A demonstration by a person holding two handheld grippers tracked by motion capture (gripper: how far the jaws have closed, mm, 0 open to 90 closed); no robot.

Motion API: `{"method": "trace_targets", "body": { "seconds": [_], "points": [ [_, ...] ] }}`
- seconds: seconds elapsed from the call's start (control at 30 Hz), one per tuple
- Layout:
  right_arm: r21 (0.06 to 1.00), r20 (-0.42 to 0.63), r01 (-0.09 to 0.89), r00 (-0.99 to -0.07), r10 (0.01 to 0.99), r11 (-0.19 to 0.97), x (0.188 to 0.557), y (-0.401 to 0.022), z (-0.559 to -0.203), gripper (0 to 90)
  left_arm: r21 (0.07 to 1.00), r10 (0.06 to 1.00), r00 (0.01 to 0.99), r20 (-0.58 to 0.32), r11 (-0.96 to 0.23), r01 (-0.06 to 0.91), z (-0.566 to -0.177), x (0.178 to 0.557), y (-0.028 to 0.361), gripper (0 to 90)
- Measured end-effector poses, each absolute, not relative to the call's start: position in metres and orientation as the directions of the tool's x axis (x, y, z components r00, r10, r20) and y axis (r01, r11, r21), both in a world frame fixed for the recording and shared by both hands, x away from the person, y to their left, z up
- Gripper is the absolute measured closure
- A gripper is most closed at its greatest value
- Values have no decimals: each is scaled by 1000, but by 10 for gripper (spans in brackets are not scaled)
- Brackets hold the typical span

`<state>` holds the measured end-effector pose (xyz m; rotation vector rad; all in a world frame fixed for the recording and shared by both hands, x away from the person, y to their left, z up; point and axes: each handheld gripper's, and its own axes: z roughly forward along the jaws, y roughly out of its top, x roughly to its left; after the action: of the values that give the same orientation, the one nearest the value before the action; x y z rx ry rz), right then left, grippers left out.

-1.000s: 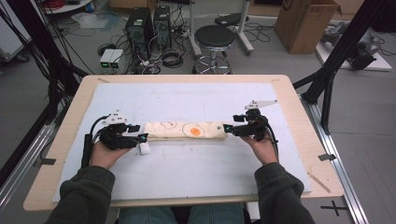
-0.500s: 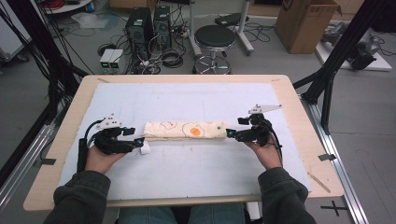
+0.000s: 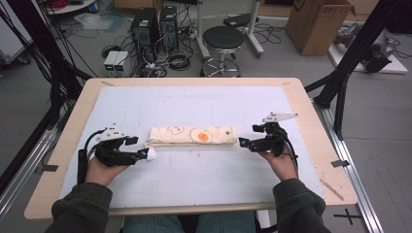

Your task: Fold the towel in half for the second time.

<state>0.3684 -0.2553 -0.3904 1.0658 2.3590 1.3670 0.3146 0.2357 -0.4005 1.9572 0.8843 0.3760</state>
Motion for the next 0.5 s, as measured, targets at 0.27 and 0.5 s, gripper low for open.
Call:
{"method": "trace_targets", "body": {
  "seconds": [0.27,0.5],
  "points": [
    [820,167,486,-711,683,304,362,-258,-393,127,849,716,693,-79,-316,423,-401,307,238,318],
    [821,160,482,-708,688,306,358,-261,-393,126,849,715,695,-76,-320,422,-401,303,239,307]
  ]
}}
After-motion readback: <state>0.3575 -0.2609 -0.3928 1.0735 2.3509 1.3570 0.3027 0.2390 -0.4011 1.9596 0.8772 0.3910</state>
